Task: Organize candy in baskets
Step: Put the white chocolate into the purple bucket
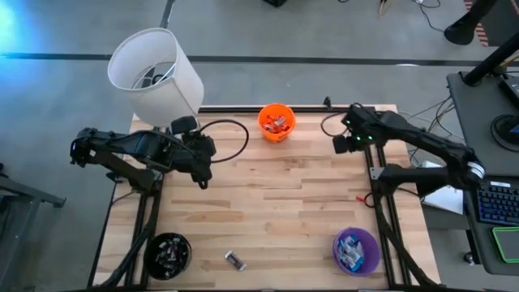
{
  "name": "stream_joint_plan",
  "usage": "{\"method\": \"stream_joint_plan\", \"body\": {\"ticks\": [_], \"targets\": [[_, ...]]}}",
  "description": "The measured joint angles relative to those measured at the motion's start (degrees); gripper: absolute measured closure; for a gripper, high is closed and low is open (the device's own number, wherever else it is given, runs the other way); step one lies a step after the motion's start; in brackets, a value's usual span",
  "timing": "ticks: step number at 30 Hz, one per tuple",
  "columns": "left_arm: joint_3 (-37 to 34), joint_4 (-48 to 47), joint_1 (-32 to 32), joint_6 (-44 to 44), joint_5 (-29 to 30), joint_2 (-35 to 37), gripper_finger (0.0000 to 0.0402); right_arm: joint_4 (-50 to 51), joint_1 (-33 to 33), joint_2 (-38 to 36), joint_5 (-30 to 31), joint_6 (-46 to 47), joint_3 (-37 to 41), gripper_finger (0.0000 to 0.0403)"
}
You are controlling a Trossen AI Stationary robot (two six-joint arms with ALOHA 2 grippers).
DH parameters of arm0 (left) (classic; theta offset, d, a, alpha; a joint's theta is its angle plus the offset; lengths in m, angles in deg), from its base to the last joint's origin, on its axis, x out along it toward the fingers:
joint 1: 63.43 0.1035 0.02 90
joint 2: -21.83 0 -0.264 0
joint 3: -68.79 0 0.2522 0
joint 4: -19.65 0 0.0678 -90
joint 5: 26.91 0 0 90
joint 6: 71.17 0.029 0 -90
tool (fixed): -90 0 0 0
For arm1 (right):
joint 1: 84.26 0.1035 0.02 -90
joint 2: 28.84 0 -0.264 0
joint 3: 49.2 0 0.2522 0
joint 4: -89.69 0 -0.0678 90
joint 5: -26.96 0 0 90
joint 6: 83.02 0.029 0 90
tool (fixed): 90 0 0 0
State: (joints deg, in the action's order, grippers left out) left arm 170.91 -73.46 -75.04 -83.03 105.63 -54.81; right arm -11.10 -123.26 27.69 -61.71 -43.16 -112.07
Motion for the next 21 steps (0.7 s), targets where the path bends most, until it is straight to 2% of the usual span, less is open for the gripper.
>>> {"method": "stream_joint_plan", "body": {"ticks": [6,10,15,21], "targets": [[0.0,-0.5,0.0,-0.7,0.0,0.0,0.0276,2.5,7.2,-9.0,-4.8,8.0,0.0,0.0380],[0.0,-1.6,0.0,-1.1,0.0,0.0,0.0276,2.5,12.1,-12.3,-7.0,13.5,0.0,0.0380],[0.0,-1.7,0.0,-1.0,0.0,0.0,0.0276,2.9,18.7,-12.6,-7.9,18.0,-1.5,0.0380],[0.0,-1.8,0.0,-0.9,0.0,0.0,0.0276,3.0,25.7,-8.8,-7.3,20.2,-8.8,0.0381]]}}
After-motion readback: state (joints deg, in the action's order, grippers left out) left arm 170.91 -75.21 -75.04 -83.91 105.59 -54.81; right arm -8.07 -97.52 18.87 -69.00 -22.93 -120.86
